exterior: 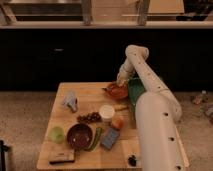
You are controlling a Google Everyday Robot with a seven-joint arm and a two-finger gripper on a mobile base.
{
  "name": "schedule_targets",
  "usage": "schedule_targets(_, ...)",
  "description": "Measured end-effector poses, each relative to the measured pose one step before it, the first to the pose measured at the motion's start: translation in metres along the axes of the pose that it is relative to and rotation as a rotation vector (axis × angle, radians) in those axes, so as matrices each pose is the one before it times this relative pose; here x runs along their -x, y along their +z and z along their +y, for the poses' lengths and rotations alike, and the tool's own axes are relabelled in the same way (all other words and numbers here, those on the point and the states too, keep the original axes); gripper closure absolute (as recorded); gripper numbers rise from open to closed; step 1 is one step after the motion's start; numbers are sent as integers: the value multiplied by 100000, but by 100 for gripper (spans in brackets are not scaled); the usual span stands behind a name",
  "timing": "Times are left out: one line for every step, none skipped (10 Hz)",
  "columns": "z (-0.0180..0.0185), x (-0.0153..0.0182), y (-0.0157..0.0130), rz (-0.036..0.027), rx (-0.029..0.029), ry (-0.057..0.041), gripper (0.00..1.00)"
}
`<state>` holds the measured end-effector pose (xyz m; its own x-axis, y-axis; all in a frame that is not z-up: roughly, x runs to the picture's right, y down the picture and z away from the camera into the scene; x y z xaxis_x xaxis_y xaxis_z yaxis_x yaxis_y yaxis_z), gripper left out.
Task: Place fork in red bowl
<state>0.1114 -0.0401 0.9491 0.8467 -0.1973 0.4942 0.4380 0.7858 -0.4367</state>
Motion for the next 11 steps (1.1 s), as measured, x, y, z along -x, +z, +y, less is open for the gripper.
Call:
schedule_targets(-67, 106, 26, -134, 1091, -520, 89)
schedule_targets(-118, 192, 11, -94, 446, -514, 79)
schedule_targets(3, 102, -23, -15, 444, -347, 69)
schedule_targets(-15, 142, -131, -15, 249, -443, 58)
schedule_targets(9, 114, -89, -68, 186, -332, 48)
schedule_targets(-7, 124, -61, -170, 80, -236, 38)
schedule_targets(41, 52, -60, -69, 113, -137, 30)
schedule_targets(67, 0, -91, -72, -12, -27, 22)
schedule_targets(13, -3, -32, 18, -157, -72, 20)
schedule_targets(23, -21, -41, -36, -213, 108, 20)
schedule_targets(6, 11, -25, -108, -83, 6, 20)
